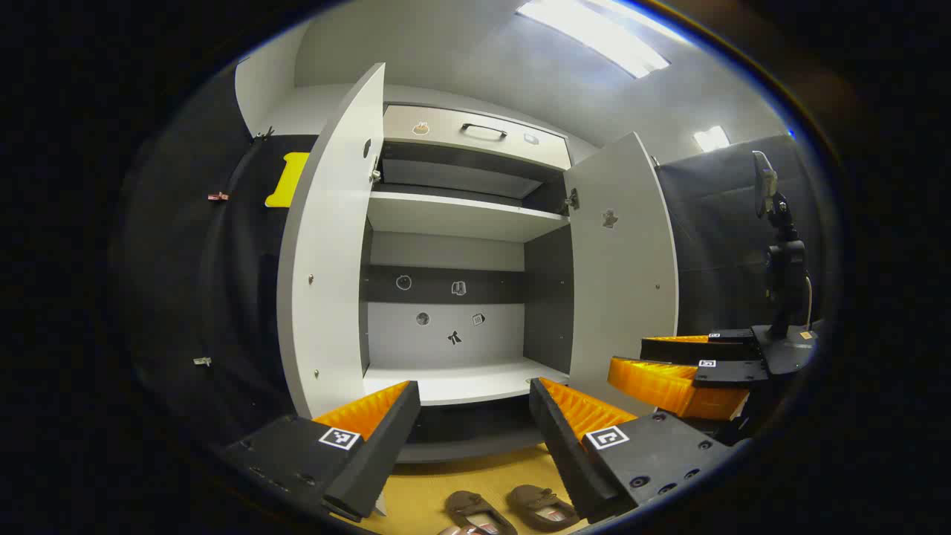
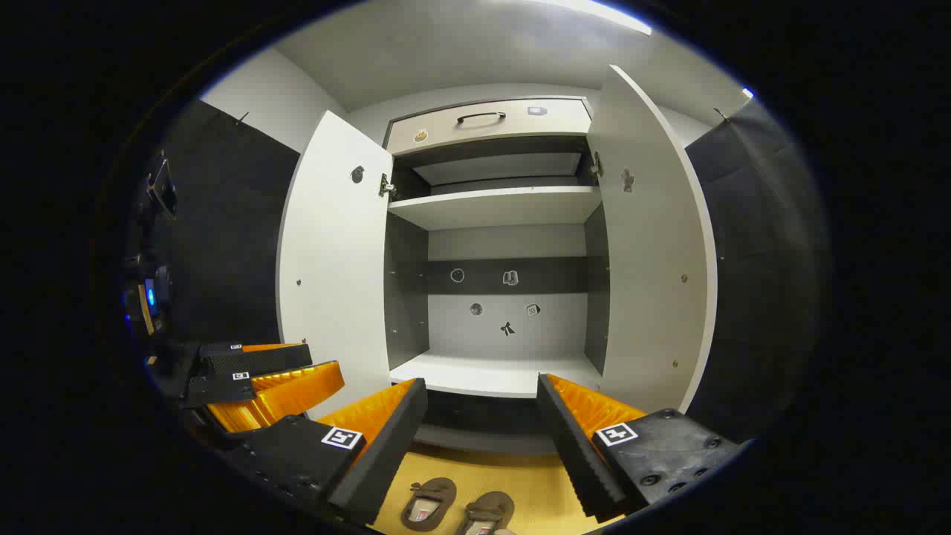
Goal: Grab one shoe with the right hand and put it into the shoe cabinet, grab the other shoe with the left hand and put it into the shoe cabinet; then close the right door with the right hand and the left door with the left hand.
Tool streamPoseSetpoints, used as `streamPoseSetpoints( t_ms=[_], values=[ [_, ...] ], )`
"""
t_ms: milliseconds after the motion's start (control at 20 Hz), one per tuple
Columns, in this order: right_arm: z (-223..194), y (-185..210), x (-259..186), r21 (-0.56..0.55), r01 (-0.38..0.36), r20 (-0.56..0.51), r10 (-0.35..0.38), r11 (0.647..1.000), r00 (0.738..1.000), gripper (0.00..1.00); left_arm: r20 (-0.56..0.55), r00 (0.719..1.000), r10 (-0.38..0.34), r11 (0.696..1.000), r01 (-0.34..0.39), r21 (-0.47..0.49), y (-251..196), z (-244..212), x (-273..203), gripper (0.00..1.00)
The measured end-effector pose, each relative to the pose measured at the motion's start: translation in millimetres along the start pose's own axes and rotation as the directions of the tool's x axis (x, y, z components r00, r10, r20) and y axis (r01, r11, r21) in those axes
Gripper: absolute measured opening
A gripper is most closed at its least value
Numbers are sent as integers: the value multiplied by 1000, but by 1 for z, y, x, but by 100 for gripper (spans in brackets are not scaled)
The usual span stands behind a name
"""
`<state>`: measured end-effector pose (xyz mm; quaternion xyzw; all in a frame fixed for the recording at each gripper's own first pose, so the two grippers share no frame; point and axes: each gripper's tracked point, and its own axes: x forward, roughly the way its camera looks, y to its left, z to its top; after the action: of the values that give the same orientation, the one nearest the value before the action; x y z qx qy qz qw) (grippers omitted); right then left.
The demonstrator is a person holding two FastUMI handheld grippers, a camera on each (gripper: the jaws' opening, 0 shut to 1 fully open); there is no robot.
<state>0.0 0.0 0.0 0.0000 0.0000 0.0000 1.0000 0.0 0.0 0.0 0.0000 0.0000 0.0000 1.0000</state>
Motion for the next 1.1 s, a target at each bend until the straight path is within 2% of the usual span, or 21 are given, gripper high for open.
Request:
streamPoseSetpoints(
  t_ms=[350,700,1100],
  values=[
    [0,-1,0,-4,19,-3,-19,1000,1000,98,-3,1000,-21,1000,21,-10,-1,-2,4,94],
    [-4,-9,0,2,39,-16,-39,999,999,98,-18,1000,-6,1000,5,-14,3,-8,6,94],
    [-34,-8,2,2,52,-77,-52,999,996,98,-21,1000,1,1000,-1,-8,7,-14,6,95]
  ],
)
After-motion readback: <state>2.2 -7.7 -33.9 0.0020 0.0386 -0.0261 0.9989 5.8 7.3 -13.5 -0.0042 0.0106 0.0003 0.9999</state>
